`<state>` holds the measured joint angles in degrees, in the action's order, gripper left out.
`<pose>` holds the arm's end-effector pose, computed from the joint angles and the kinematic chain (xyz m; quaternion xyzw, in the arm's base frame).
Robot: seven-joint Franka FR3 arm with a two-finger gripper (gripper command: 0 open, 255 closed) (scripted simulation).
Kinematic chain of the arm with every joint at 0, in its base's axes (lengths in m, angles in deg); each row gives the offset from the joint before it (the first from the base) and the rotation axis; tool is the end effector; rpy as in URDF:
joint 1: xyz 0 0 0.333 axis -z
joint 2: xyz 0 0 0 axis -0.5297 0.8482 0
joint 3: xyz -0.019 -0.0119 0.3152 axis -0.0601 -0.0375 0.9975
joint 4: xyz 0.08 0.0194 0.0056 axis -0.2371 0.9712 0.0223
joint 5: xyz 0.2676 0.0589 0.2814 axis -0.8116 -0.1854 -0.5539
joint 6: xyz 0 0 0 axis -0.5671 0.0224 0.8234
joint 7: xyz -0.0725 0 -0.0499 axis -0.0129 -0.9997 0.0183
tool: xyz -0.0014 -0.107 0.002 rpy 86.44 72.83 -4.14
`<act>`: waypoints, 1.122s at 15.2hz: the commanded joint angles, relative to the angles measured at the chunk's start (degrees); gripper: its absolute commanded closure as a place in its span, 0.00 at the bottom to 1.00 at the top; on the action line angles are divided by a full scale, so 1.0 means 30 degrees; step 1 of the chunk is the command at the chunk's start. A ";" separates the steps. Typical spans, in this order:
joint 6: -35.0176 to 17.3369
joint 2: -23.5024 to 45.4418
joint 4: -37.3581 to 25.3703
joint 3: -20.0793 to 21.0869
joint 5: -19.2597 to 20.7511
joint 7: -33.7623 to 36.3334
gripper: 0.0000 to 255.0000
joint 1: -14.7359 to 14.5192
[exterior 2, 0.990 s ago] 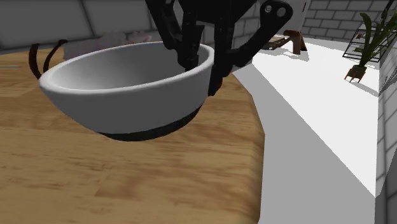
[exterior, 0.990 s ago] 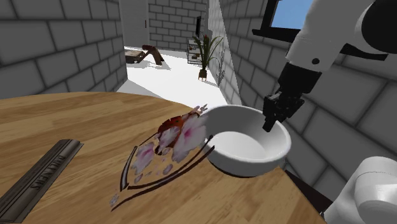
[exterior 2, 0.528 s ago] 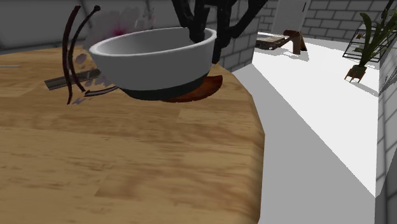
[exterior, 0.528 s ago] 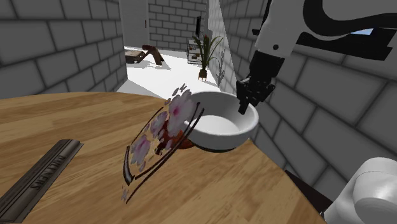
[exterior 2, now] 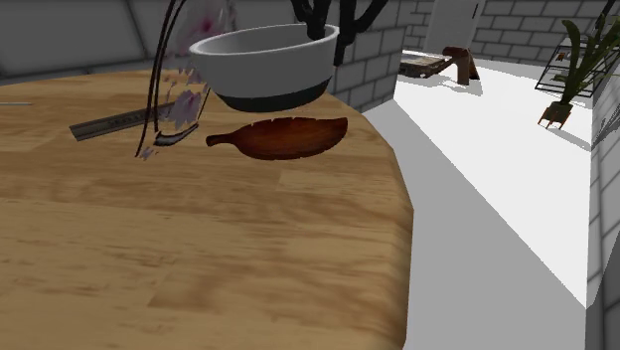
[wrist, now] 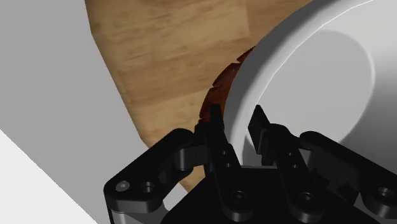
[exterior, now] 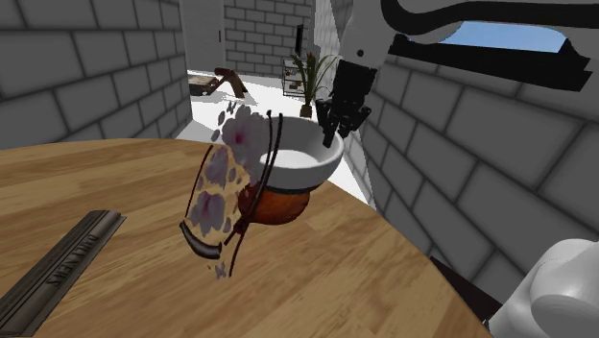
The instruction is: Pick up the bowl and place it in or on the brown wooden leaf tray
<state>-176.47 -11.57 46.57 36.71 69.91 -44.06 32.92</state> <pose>0.4498 0.1800 0.6297 -0.9922 0.1065 -0.0251 0.0590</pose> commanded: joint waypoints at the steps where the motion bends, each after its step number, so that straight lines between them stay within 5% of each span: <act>1: 0.0080 0.1721 -0.1796 0.0188 0.0509 0.0201 1.00 0.0143; 2: 0.0231 0.2750 -0.2937 0.0284 0.0841 0.0325 1.00 0.0194; 17: -0.3648 0.2299 0.1396 0.0318 0.0579 -0.0116 1.00 0.0082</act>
<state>-186.50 -4.54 49.84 37.65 71.73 -44.29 33.19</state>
